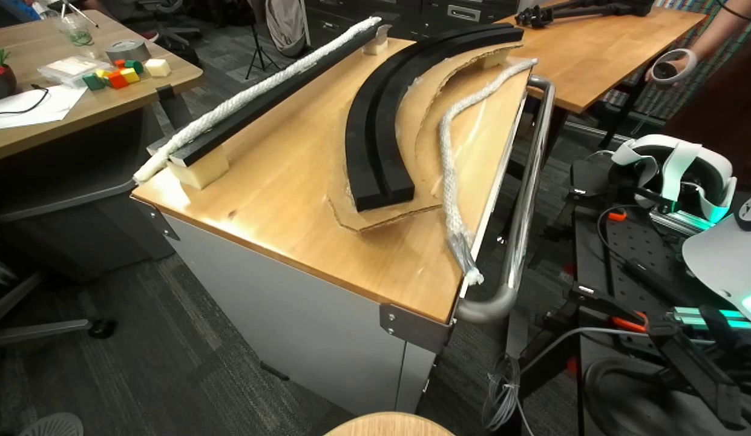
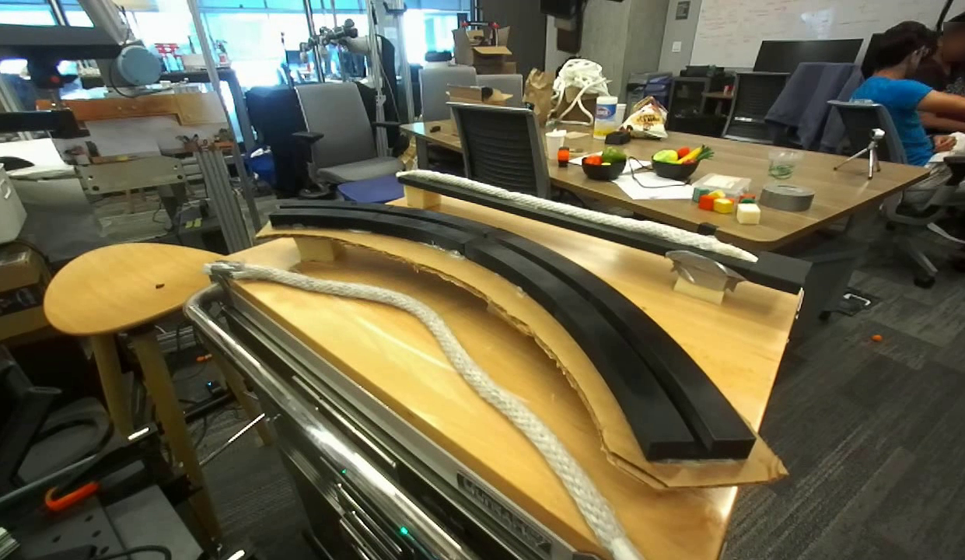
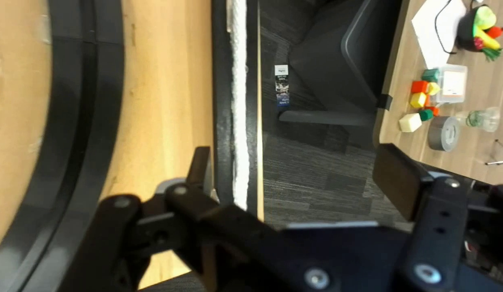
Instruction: Pick up the rope from the board and put it on the table
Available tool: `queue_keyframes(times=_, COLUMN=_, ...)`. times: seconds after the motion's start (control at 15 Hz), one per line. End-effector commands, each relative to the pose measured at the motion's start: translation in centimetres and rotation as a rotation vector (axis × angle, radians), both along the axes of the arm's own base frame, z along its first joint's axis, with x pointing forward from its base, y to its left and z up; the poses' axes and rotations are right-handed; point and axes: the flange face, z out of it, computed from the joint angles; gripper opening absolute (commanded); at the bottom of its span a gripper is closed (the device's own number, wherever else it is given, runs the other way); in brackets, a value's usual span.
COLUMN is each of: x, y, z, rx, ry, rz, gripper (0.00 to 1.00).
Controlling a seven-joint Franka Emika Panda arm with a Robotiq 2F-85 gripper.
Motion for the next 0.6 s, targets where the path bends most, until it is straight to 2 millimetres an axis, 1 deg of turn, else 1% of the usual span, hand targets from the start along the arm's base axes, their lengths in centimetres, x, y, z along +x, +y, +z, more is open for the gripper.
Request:
queue_keyframes(times=0.0, x=7.6, y=-1.4, z=-0.9, rx=-0.003, ry=-0.066, rz=-0.103, gripper=1.00)
queue_keyframes(times=0.13, x=10.4, y=-2.6, z=-2.4, rx=-0.023, ry=-0.074, rz=-0.172, gripper=1.00)
queue_keyframes(times=0.2, x=11.3, y=-3.0, z=-2.9, rx=-0.041, ry=-0.037, rz=-0.199, gripper=1.00)
queue_keyframes(times=0.27, x=8.5, y=-2.1, z=-3.1, rx=-0.025, ry=-0.031, rz=-0.143, gripper=1.00)
queue_keyframes(times=0.4, x=10.4, y=-2.7, z=-4.4, rx=-0.030, ry=-0.017, rz=-0.174, gripper=1.00)
queue_keyframes(times=0.47, x=10.9, y=-2.8, z=-4.7, rx=-0.031, ry=-0.017, rz=-0.180, gripper=1.00)
queue_keyframes(times=0.53, x=10.9, y=-2.7, z=-4.8, rx=-0.028, ry=0.001, rz=-0.179, gripper=1.00)
